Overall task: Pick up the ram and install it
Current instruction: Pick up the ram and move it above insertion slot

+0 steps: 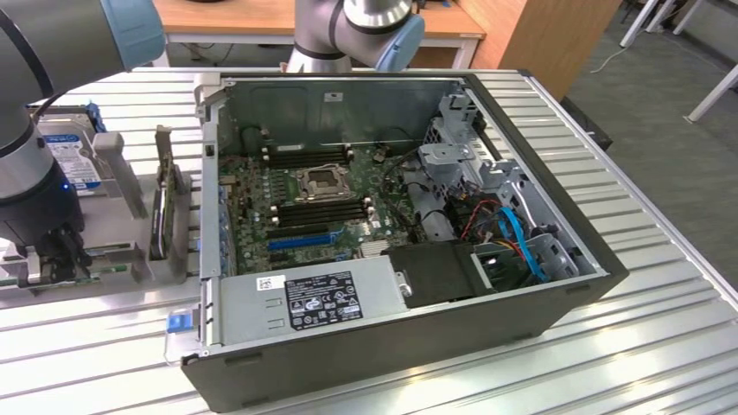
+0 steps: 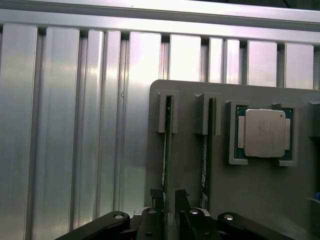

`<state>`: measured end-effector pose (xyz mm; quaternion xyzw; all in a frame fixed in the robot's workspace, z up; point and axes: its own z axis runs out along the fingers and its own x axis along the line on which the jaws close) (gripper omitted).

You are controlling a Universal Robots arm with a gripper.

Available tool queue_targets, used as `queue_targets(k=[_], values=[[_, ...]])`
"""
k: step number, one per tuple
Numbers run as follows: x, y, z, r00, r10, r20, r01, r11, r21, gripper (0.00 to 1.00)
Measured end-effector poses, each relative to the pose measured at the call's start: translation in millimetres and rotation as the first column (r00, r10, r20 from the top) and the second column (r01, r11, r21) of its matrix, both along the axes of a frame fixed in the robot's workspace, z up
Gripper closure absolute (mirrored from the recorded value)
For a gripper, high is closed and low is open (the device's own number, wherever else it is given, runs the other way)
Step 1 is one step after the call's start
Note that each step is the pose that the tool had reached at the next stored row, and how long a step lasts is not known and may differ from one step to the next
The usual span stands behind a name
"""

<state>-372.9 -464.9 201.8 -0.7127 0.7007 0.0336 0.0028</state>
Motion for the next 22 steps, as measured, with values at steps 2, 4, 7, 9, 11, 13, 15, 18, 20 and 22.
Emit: queue_targets(k=[2, 4, 7, 9, 11, 13, 15, 18, 20, 22], values=[[0.0, 0.0, -0.2, 1.0000, 0.000, 0.0002, 0.000, 1.0000, 0.0002, 0.76], [0.1, -0.7, -0.2, 1.0000, 0.000, 0.0002, 0.000, 1.0000, 0.0001, 0.76], [0.0, -0.9, -0.1, 1.0000, 0.000, 0.0000, 0.000, 1.0000, 0.0000, 0.76], [0.0, -1.0, -0.1, 1.0000, 0.000, 0.0001, 0.000, 1.0000, 0.0000, 0.76], [0.0, -1.0, -0.1, 1.0000, 0.000, 0.0001, 0.000, 1.0000, 0.0000, 0.76], [0.0, -1.0, -0.1, 1.0000, 0.000, 0.0001, 0.000, 1.0000, 0.0000, 0.76], [0.0, -1.0, -0.1, 1.0000, 0.000, 0.0001, 0.000, 1.0000, 0.0001, 0.76], [0.0, -1.0, -0.1, 1.0000, 0.000, 0.0001, 0.000, 1.0000, 0.0000, 0.78], [0.0, -1.0, -0.1, 1.0000, 0.000, 0.0001, 0.000, 1.0000, 0.0000, 0.78], [0.0, -1.0, -0.1, 1.0000, 0.000, 0.0001, 0.000, 1.0000, 0.0000, 0.85]])
